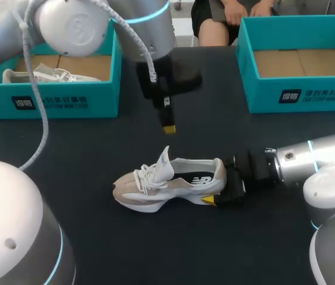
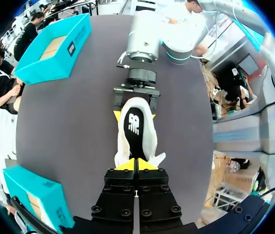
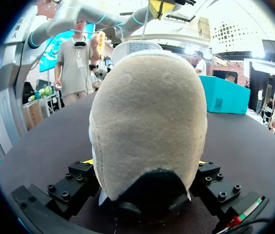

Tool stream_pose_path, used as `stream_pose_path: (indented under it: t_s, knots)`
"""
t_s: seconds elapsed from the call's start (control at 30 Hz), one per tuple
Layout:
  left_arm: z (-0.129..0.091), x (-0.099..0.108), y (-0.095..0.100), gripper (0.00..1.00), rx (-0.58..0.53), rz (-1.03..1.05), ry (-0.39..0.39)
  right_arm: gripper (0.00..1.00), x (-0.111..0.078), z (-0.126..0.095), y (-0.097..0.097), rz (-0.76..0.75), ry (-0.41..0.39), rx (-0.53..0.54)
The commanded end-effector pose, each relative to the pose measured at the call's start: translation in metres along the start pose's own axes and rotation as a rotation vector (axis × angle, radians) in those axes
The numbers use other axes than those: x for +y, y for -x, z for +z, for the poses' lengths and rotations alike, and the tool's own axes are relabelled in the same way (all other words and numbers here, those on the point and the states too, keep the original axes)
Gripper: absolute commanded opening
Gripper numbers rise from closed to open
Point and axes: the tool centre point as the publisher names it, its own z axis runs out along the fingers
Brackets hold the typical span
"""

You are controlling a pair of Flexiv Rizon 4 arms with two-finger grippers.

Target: Take the shoe out of the shoebox, open the shoe tongue, remove and reinsert the insole, then place the shoe into the shoebox

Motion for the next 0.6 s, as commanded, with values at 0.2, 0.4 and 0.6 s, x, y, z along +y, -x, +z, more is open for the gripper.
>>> stream_pose_path:
  t_s: [0.2,0.4,0.6]
  knots:
    - [0.070,-0.030,-0.005,0.00,0.075,0.092,0.021,0.00,-0.001,0.003,-0.001,0.001,-0.003,-0.001]
    - [0.105,-0.030,-0.011,0.00,0.098,0.120,0.024,0.00,-0.001,0.003,-0.001,0.001,-0.003,-0.001]
    - [0.125,-0.023,-0.020,0.00,0.103,0.161,-0.007,0.00,-0.001,0.003,-0.001,0.001,-0.003,-0.001]
